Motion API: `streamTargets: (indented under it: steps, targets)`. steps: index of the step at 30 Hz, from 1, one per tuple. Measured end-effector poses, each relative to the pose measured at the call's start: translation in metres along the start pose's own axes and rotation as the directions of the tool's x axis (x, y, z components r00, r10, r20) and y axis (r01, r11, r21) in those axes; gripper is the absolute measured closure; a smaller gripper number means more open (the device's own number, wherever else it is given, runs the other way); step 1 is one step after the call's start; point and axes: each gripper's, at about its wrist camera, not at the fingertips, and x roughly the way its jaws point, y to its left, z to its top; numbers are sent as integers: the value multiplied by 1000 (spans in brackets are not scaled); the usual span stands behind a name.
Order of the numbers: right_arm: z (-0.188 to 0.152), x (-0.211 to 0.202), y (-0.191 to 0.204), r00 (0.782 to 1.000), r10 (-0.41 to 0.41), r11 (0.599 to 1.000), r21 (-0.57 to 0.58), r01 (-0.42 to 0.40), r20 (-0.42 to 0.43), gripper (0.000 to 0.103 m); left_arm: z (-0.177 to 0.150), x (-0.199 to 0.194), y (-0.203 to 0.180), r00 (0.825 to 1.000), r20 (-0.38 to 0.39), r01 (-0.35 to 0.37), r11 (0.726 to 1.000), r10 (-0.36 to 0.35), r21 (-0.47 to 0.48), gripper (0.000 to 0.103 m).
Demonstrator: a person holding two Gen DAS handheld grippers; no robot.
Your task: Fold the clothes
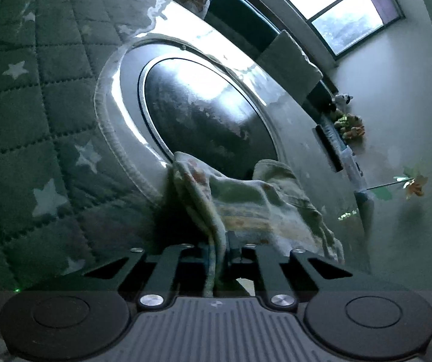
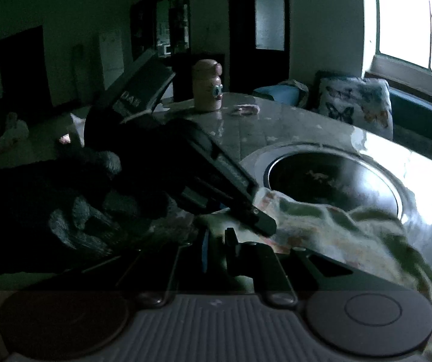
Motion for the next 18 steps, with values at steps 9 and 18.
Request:
streamTargets:
  steps: [9,18]
  targets:
    - [-18,-28,-70,979,-204,963,177,204,-18,91,-1,0,-3,1000,5,-9,1000,9,27,92]
    - [-41,-11,-156,925,-369,857,350,378,-95,91,-2,1,-6,1000,9,-23,998,22,57,92]
